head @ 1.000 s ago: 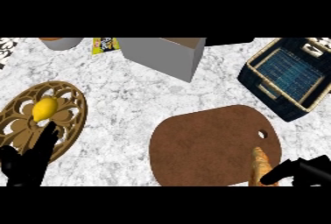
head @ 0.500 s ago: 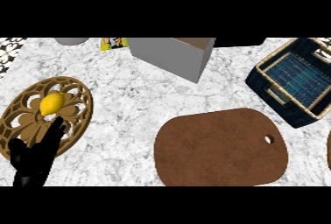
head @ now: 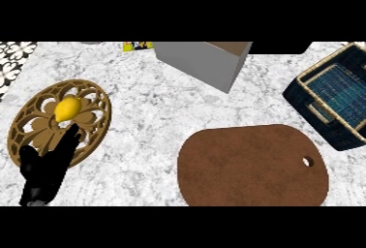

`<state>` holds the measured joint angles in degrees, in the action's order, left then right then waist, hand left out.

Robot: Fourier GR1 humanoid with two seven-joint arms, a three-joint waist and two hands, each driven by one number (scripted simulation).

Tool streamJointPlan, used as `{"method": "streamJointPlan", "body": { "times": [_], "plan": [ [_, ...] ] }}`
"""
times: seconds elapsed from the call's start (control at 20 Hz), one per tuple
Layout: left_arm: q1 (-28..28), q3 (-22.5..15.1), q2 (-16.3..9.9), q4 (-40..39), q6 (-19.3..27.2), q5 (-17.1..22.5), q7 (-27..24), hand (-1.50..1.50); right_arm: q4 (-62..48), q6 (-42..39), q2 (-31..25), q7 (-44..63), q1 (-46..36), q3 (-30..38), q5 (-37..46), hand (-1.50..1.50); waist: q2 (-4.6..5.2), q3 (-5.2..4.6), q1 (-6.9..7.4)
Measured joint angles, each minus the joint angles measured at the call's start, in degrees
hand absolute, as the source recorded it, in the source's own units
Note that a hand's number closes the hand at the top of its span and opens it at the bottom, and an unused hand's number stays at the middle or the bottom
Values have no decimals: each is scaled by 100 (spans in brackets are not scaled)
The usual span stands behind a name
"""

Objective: Pick the croissant from the cutting board and place it in the basket

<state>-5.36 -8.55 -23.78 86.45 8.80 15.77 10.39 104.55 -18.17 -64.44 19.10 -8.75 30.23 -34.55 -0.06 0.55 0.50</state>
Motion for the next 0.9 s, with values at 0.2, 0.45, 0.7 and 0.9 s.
{"method": "streamJointPlan", "body": {
  "times": [0.2,0.45,0.7,0.9],
  "plan": [
    [153,-22,27,-95,-69,-40,86,0,-862,-326,-279,-290,-405,-191,134,150,9,13,109],
    [265,-79,119,-161,-94,-156,44,0,-1788,-526,-269,-747,-918,-674,429,150,25,17,218],
    [285,-119,188,-119,-28,-263,140,0,-2613,-594,67,-865,-1373,-1145,484,150,26,16,256],
    [244,-89,215,-117,-20,-324,92,0,-3294,-718,303,-1027,-1780,-1378,572,150,15,18,239]
  ]
}}
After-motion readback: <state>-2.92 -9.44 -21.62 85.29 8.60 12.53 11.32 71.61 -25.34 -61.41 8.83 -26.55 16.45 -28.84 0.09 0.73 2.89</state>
